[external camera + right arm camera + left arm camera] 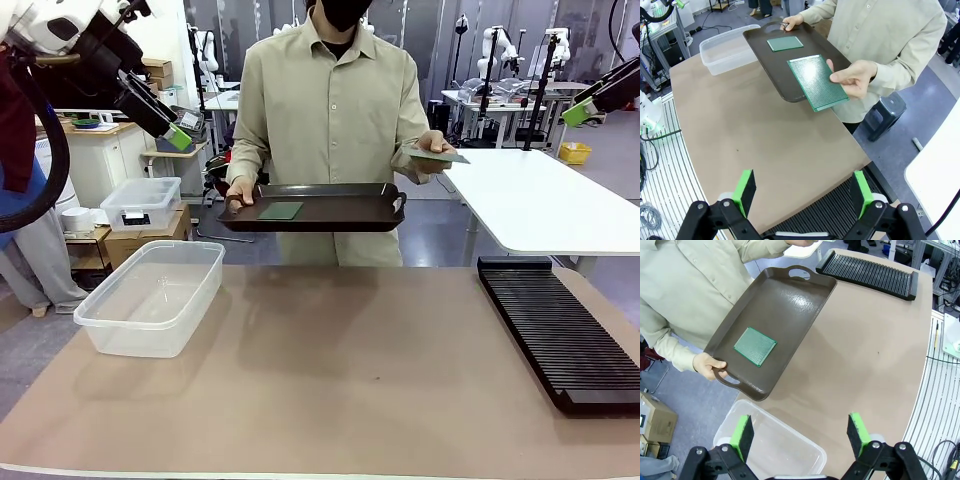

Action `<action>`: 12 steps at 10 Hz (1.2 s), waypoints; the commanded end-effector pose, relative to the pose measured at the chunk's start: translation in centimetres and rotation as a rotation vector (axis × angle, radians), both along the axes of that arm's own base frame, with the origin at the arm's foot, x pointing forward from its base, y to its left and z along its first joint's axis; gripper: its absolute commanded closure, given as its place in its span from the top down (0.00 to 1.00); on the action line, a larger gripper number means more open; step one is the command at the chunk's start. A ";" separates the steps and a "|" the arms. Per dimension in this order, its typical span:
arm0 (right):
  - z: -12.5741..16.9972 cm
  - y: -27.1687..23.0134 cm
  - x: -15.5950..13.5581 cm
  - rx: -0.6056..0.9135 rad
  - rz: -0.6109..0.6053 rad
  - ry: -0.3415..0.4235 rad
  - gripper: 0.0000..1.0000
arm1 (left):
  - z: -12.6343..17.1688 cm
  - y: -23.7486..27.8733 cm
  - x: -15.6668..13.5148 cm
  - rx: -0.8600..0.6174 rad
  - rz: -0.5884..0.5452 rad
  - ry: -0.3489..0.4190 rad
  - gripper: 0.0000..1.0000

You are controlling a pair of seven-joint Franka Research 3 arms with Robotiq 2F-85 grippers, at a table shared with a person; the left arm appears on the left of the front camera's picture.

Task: Sort PCBs into racks and boxes based on the side picked up.
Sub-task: Pick up the Blank PCB handed by the Human.

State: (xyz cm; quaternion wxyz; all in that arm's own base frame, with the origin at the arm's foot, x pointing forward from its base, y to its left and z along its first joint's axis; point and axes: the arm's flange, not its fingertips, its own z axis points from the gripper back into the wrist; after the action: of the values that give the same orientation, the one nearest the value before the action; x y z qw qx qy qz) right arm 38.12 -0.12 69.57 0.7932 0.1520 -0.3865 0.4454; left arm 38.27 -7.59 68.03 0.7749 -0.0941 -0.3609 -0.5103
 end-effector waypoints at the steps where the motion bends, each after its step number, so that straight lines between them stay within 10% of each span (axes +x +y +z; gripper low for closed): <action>1: 0.0 0.1 -0.2 -0.005 0.004 0.005 1.00 | -0.1 0.0 0.0 0.008 0.006 0.001 1.00; 12: 0.0 0.1 -0.2 -0.005 0.004 0.005 1.00 | -0.1 0.0 0.0 0.008 0.006 0.001 1.00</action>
State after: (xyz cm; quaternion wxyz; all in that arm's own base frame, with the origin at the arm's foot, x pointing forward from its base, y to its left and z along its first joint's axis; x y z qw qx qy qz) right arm 38.12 -0.13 69.57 0.7932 0.1520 -0.3865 0.4454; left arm 38.27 -7.59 68.03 0.7749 -0.0941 -0.3609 -0.5103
